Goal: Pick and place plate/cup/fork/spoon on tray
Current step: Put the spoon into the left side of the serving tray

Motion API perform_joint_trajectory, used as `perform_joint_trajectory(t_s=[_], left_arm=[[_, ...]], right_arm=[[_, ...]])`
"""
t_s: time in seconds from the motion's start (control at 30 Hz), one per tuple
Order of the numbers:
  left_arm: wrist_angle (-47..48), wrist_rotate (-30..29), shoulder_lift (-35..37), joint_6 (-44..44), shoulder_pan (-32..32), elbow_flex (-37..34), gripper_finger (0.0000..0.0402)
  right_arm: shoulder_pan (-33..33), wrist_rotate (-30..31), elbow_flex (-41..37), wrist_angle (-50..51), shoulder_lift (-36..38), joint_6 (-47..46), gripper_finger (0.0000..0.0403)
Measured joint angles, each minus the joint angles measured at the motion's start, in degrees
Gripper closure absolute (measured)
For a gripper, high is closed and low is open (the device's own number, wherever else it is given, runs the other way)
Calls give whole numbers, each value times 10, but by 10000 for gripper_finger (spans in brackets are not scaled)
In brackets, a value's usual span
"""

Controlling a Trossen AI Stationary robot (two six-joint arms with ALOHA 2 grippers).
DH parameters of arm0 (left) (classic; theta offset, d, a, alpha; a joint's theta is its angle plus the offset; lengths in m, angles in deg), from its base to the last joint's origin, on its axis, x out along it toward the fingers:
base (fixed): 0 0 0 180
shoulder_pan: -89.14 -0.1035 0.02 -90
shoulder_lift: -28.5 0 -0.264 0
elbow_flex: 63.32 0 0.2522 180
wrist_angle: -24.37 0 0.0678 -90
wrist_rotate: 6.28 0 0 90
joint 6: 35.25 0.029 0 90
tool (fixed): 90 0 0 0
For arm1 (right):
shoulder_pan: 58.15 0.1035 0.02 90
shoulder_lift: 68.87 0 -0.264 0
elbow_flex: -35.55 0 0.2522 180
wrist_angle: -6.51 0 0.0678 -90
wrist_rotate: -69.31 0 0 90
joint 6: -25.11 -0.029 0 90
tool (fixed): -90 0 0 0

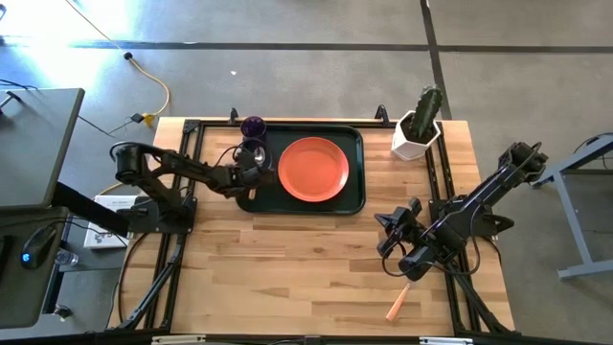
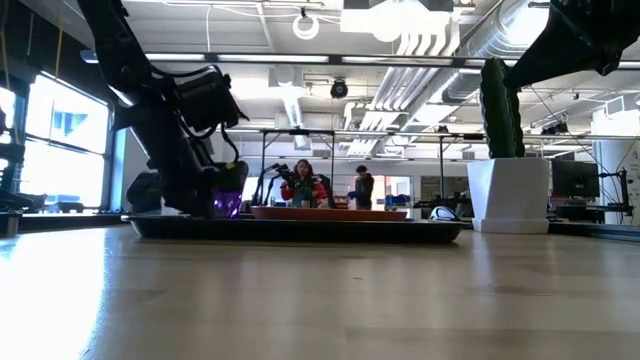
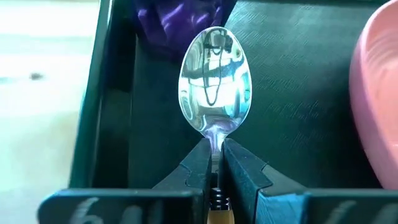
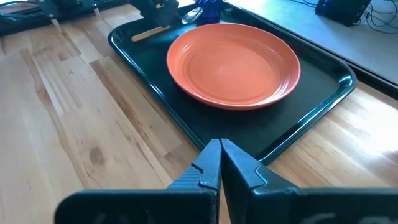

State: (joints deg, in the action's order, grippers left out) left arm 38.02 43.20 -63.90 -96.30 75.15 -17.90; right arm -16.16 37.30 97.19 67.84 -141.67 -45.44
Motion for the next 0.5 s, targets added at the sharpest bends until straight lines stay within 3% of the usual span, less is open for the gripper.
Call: perform_joint_trajectory(t_s=[0.23,0.5], left_arm=[[0,-1,-24,-62,3,0,362],[-1,9,-25,1,6,1,358]], right_arm=[[0,-9,0,0,0,0,402],[0,1,0,0,0,0,402]])
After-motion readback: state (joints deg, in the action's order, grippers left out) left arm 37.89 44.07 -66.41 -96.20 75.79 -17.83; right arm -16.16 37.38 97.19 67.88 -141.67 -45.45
